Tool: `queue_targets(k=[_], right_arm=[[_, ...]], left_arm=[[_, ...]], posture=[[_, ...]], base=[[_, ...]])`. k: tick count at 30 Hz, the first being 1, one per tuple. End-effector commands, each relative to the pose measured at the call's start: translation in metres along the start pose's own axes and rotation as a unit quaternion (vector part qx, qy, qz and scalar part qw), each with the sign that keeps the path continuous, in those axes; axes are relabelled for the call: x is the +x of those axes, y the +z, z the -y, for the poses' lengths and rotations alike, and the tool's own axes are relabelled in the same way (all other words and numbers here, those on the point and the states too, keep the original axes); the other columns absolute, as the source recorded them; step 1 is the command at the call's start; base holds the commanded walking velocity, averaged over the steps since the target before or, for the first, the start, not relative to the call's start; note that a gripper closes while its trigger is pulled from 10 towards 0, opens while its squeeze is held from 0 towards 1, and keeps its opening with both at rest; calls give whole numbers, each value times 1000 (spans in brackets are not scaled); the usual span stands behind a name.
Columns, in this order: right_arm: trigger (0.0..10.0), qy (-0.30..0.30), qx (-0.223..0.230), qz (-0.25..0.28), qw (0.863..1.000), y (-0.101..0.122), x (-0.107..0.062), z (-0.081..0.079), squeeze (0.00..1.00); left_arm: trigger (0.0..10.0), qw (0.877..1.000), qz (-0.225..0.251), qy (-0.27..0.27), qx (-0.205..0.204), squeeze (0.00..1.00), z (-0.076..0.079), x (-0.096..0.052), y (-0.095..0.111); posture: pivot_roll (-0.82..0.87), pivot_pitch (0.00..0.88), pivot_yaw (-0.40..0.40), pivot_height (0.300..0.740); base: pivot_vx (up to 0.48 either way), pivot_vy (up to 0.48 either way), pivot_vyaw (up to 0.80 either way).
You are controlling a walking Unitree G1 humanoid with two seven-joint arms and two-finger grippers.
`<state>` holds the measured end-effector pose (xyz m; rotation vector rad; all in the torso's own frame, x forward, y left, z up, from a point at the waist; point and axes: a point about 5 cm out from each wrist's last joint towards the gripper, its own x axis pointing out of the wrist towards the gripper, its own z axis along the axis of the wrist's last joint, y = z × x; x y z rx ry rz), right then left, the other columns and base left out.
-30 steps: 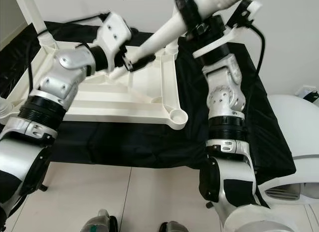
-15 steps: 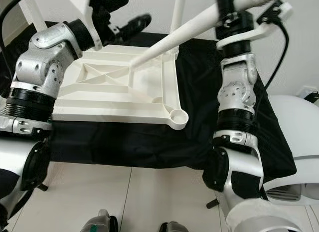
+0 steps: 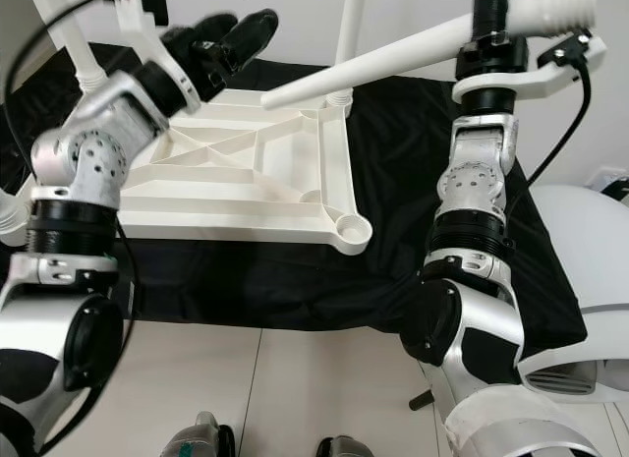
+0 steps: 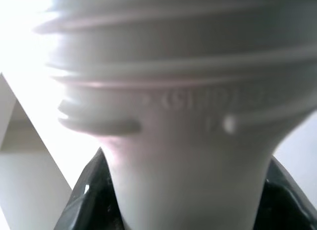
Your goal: Building children table
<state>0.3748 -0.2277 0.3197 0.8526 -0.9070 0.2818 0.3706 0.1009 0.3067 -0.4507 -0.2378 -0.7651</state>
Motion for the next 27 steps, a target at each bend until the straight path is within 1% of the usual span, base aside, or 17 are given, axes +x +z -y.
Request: queue_targets(k=[1,2,4,6,7,10,11,12,15,18,20,22,24,25,26,27], right_arm=[[10000,-1,19,13,1000,0,5,-3,0],[10000,-3,24,12,1000,-3,6,-3,0],[10000,-6,30,9,1000,-6,7,-2,0],[10000,-7,32,7,999,-7,8,-2,0],[10000,-14,38,-2,999,-14,6,1,0],[10000,-14,38,-2,999,-14,6,1,0],[10000,-26,42,-10,999,-21,3,5,0],[10000,-35,44,-14,998,-24,1,8,0],[10000,-48,49,-17,997,-28,-1,11,0],[10000,-56,68,-13,996,-32,-2,12,0],[10000,-57,71,-12,996,-32,-2,12,0],[10000,-58,77,-9,995,-34,-1,11,0],[10000,-58,77,-9,995,-34,-1,11,0],[10000,-56,80,-7,995,-35,0,10,0],[10000,-56,80,-7,995,-35,0,10,0],[10000,-56,82,-4,995,-35,1,9,0]], left_arm=[[10000,999,-22,23,-33,0,-7,-2,-16],[10000,998,-31,37,-47,0,-12,-1,-25],[10000,996,-44,53,-64,0,-18,-1,-36],[10000,995,-48,58,-69,0,-20,-1,-39],[10000,992,-56,70,-89,0,-25,0,-47],[10000,992,-56,70,-89,0,-25,0,-47],[10000,988,-62,82,-114,0,-27,1,-53],[10000,986,-61,90,-130,0,-28,1,-55],[10000,981,-53,103,-157,0,-30,3,-56],[10000,973,-43,126,-188,0,-34,5,-57],[10000,971,-42,131,-194,0,-35,5,-57],[10000,965,-36,144,-217,0,-37,6,-59],[10000,965,-36,144,-217,0,-37,6,-59],[10000,962,-35,150,-224,0,-38,7,-60],[10000,962,-35,150,-224,0,-38,7,-60],[10000,959,-30,156,-236,0,-39,8,-60]], posture=[[54,52,4,740],[55,52,3,740],[52,54,5,740],[52,54,5,740],[49,56,8,740],[49,56,8,740],[48,59,11,740],[50,59,12,740],[54,61,12,740],[58,63,10,740],[57,63,11,740],[57,62,12,740],[57,62,12,740],[58,62,11,740],[58,62,11,740],[57,61,12,740]], base=[[0,0,0],[0,0,0],[0,0,0],[0,0,0],[0,0,0],[0,0,0],[0,0,0],[0,0,0],[0,0,0],[0,0,0],[0,0,0],[0,0,0],[0,0,0],[0,0,0],[0,0,0],[0,0,0]])
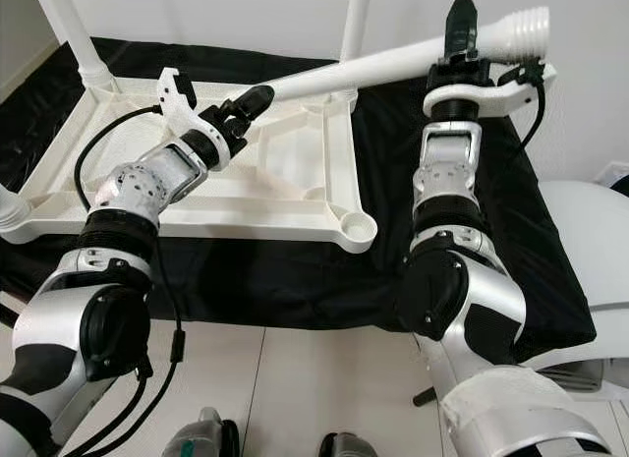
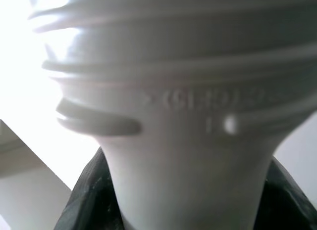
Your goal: Building children table
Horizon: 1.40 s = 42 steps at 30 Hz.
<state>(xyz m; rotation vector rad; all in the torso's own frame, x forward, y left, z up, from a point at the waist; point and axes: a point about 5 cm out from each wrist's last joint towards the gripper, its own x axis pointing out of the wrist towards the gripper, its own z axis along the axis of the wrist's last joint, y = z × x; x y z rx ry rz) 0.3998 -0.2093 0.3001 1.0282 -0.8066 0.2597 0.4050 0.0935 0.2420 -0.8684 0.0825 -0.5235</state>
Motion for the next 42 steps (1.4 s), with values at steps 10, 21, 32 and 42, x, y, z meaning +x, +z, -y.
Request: queue_targets(k=[10,21,32,42], right_arm=[[10000,14,36,12,999,-10,3,-7,0],[10000,19,81,1,996,-24,0,-11,0],[10000,33,114,-1,993,-33,-3,-15,0],[10000,34,109,-4,993,-34,-3,-16,0]], left_arm=[[10000,993,71,42,-84,0,1,8,18],[10000,982,118,50,-137,0,8,15,30],[10000,970,150,60,-184,0,14,19,37],[0,966,163,85,-180,0,10,18,41]], posture=[[61,55,8,740],[58,53,7,740],[51,50,14,740],[55,50,15,740]], base=[[0,0,0],[0,0,0],[0,0,0],[0,0,0]])
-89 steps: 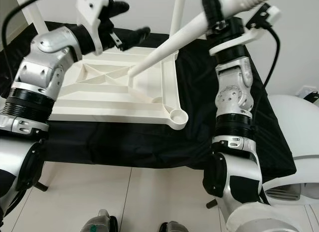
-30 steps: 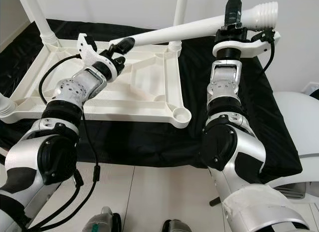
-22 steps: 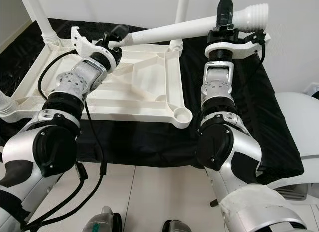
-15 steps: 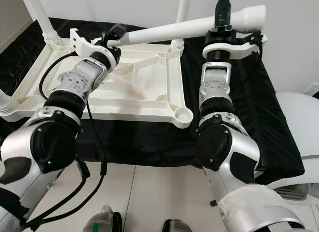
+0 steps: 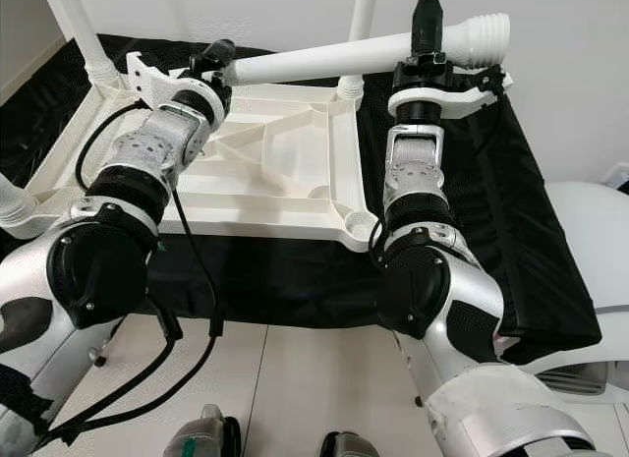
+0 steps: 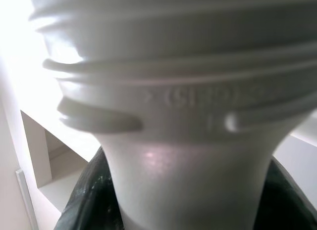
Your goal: Building children table
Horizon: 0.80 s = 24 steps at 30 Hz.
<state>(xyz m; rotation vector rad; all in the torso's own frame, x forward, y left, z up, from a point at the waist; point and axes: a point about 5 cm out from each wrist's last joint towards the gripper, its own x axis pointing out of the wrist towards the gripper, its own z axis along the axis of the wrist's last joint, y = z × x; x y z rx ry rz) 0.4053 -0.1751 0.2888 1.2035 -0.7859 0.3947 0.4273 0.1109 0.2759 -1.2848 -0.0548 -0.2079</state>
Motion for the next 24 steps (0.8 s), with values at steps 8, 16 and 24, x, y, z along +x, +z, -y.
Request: queue_targets(k=[8,16,24], right_arm=[[10000,21,-1,-10,1000,-8,3,-7,0],[10000,51,-88,-100,990,-32,-13,-6,1000],[10000,95,-83,-170,977,-46,-28,-3,1000]], left_arm=[[0,999,27,21,-37,0,-1,1,10],[0,996,49,30,-66,0,4,2,19],[0,994,63,26,-88,0,7,3,25]], posture=[[59,51,11,740],[57,51,4,740],[56,47,-2,740]], base=[[0,0,0],[0,0,0],[0,0,0]])
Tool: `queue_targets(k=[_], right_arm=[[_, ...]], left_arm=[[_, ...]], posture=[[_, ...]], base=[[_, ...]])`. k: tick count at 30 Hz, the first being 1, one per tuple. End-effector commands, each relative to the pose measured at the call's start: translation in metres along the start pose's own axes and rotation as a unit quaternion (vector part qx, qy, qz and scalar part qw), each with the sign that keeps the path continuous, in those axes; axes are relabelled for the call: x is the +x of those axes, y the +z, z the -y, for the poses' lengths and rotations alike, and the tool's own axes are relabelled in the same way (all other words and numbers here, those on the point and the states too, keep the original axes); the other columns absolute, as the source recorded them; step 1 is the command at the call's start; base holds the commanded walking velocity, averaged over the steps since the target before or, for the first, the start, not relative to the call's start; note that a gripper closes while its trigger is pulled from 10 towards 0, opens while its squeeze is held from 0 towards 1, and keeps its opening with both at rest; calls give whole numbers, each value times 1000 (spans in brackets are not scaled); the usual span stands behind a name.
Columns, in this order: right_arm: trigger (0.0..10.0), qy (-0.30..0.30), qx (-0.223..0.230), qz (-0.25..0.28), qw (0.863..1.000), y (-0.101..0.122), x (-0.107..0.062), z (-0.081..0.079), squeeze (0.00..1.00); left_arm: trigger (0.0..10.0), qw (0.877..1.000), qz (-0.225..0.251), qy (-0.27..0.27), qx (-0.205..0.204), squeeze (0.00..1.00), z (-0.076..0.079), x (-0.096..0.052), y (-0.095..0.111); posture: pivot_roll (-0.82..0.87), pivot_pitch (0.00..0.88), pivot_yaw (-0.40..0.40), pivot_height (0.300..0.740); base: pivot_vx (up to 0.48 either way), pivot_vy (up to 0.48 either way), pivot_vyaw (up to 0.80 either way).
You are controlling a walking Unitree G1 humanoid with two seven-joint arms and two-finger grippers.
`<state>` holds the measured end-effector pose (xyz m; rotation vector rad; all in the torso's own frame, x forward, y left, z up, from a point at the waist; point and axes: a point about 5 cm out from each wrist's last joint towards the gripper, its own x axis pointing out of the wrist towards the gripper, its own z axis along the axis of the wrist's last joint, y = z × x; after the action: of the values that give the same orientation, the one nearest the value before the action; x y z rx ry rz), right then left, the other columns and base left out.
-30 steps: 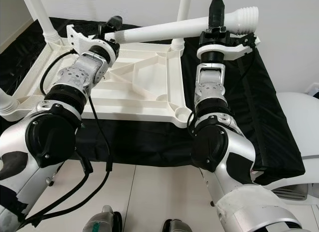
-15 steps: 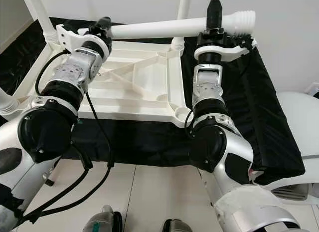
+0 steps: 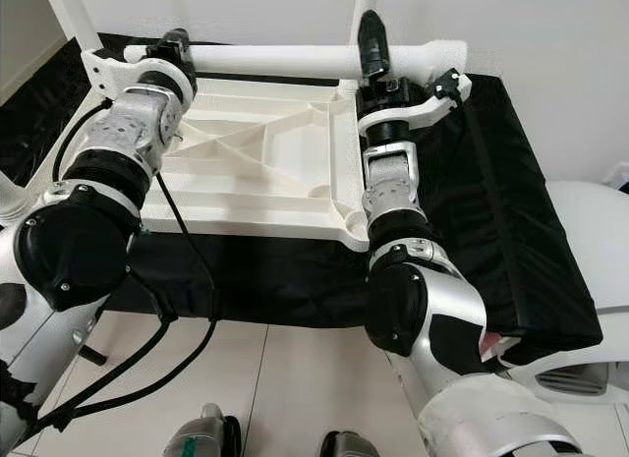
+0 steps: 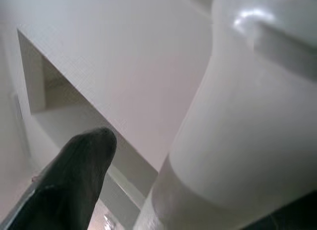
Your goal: Building children table
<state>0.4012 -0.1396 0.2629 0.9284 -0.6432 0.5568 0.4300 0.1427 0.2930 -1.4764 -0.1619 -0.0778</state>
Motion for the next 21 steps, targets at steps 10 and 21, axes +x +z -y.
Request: queue_targets(k=[10,21], right_arm=[[10000,71,-21,-142,987,-30,-23,-2,1000],[10000,48,-87,-241,965,-36,-57,19,0]], left_arm=[[0,1000,-2,6,-31,0,6,2,1],[10000,998,20,-34,-46,0,30,6,20]], posture=[[50,47,-12,740],[43,55,-11,740]], base=[[0,0,0],[0,0,0]])
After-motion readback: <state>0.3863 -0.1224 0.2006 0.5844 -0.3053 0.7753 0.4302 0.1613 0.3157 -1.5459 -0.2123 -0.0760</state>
